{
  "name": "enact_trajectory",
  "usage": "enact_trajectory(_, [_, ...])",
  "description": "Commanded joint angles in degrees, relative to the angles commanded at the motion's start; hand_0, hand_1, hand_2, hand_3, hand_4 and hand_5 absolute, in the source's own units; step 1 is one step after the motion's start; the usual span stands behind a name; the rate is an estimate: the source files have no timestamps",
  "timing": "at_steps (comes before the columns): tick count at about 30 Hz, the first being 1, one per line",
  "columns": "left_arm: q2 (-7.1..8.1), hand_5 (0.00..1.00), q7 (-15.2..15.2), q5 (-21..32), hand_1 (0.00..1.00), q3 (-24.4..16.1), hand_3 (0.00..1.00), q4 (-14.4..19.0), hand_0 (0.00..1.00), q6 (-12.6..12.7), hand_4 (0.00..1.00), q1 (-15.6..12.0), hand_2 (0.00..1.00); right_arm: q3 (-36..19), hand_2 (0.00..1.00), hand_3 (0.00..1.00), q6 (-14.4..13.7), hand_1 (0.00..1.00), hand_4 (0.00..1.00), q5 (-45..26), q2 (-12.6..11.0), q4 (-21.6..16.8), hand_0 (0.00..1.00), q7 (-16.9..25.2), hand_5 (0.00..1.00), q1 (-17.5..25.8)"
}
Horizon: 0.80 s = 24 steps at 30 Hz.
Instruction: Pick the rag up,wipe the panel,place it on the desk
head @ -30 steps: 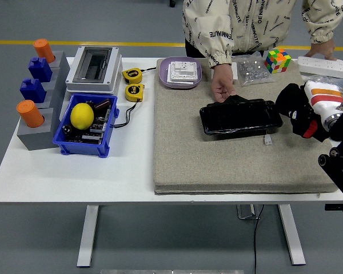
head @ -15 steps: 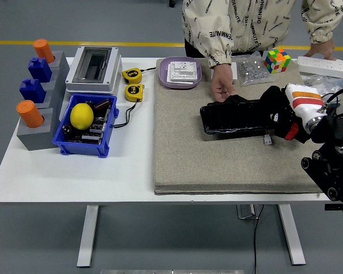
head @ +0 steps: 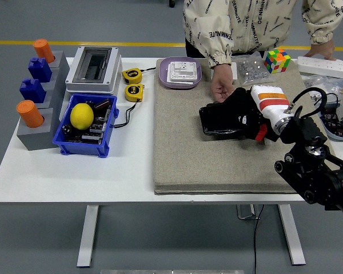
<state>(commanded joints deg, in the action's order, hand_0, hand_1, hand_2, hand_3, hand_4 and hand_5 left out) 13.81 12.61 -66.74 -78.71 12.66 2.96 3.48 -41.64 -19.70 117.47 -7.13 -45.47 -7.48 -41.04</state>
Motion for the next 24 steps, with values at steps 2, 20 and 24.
enact_trajectory(2, [0.02,0.507,-0.01,-0.02,0.658,0.01,0.572,0.01,0.636,0.01,0.613,0.02,0.686,0.74,0.329,0.33,0.0,0.282,0.887,-0.06,0.66,-0.35,0.196,-0.07,0.057,-0.43])
enact_trajectory(20, [0.12,0.506,0.01,0.02,0.658,0.22,0.572,-0.05,0.635,0.02,0.612,0.0,0.686,9.88,0.329,0.329,-0.01,0.282,0.887,-0.47,4.97,-5.86,0.197,-0.98,0.057,-2.11])
enact_trajectory(24, [0.22,0.506,0.01,0.01,0.658,0.32,0.572,-0.12,0.635,0.03,0.612,-0.1,0.686,9.67,0.329,0.33,-0.03,0.283,0.887,-0.58,4.59,-5.6,0.199,-1.04,0.057,-2.25])
